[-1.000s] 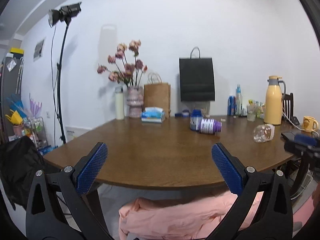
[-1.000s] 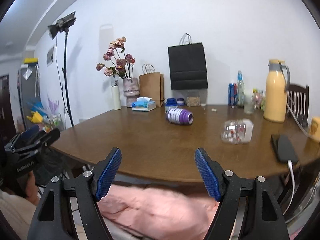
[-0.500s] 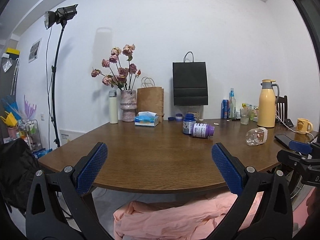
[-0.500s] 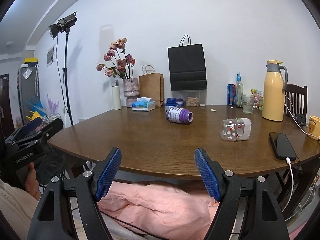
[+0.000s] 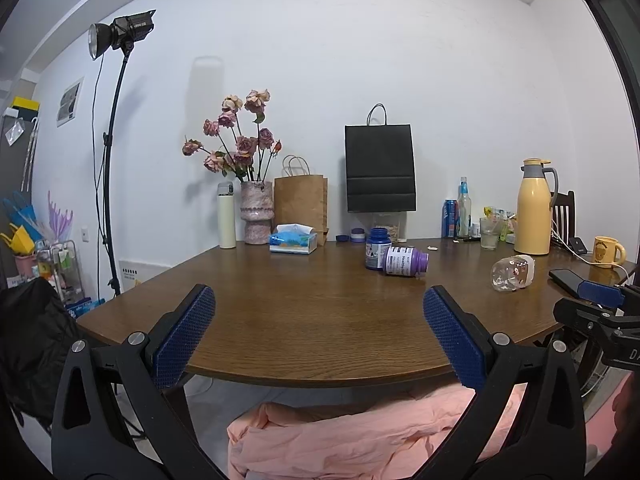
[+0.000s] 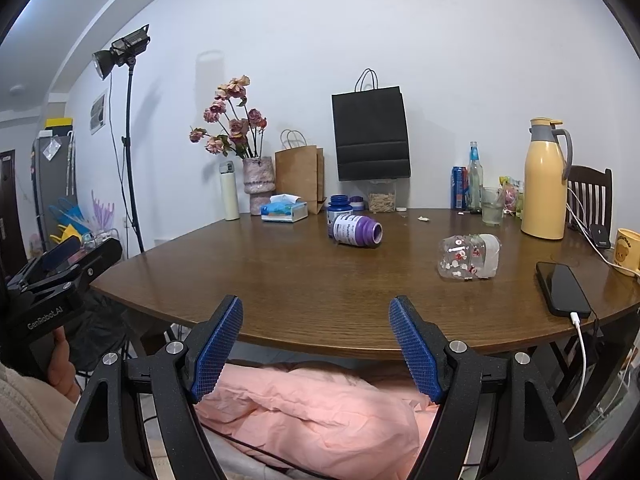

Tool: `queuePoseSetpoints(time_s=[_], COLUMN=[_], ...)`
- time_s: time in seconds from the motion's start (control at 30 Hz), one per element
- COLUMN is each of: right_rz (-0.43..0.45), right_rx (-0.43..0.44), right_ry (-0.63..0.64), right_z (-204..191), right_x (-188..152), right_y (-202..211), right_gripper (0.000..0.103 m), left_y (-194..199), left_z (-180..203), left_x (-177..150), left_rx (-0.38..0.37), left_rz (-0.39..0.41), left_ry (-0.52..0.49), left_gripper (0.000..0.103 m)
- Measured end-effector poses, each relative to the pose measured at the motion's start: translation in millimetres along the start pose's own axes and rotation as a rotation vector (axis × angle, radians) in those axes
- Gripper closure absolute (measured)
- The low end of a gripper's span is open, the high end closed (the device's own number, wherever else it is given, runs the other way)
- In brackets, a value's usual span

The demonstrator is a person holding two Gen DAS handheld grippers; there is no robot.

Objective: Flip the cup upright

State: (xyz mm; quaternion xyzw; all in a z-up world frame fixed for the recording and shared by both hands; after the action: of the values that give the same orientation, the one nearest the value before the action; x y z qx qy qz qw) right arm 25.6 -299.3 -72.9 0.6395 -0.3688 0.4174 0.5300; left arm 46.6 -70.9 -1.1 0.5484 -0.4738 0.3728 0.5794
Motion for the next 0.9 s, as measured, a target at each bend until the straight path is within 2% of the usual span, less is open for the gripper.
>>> queuePoseSetpoints(time_s=[0.9], right_rz=[-0.003], right_rx=[-0.005], right_ry=[-0.011], right_z=[3.7], right_x=[-1.3], right_y=[-0.9], right_gripper=[0.022], left_y=[-1.2], left_z=[0.2], left_x=[1.9], left_rx=[-0.006], left_rz=[-0.001], left_ry=[-0.007], left_gripper=[0.0])
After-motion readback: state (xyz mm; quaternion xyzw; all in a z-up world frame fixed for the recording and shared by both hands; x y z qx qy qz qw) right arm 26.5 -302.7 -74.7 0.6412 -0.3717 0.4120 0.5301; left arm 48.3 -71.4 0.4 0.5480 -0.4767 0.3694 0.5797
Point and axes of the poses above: each gripper's, at about its wrist camera, not at the fingertips, and y roughly against the way its jaws point, z to its right, x to its top, the point moved 7 cm from there along -y, roughly the way its jaws point, and after that the axes turned 9 degrees about -z, right-handed, at the moved point
